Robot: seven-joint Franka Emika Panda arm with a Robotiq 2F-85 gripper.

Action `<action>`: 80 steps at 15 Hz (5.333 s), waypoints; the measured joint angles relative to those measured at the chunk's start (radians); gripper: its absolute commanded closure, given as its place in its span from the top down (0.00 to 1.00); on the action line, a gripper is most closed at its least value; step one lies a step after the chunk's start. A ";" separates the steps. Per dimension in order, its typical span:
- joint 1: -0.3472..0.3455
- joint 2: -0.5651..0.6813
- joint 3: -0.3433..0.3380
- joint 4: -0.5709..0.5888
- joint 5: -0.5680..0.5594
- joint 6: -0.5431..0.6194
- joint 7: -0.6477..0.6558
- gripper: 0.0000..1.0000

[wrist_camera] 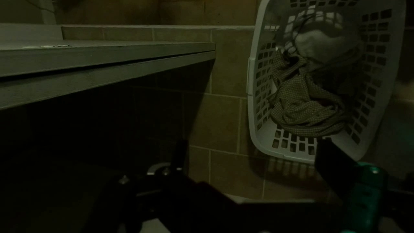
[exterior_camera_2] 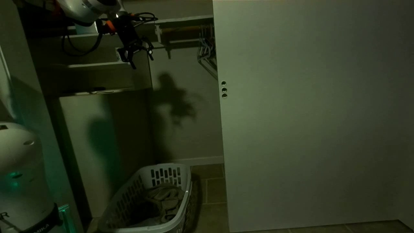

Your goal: Move the black object to the lower shelf

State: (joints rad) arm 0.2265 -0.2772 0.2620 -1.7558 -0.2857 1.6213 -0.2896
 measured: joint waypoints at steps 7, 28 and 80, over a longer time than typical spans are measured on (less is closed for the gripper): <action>0.000 0.000 0.000 0.003 -0.001 0.000 -0.001 1.00; 0.174 0.110 0.017 0.073 0.562 0.621 -0.411 1.00; 0.276 0.304 0.215 0.143 0.754 1.187 -0.222 1.00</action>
State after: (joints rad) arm 0.5020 0.0268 0.4774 -1.6132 0.4678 2.8086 -0.5112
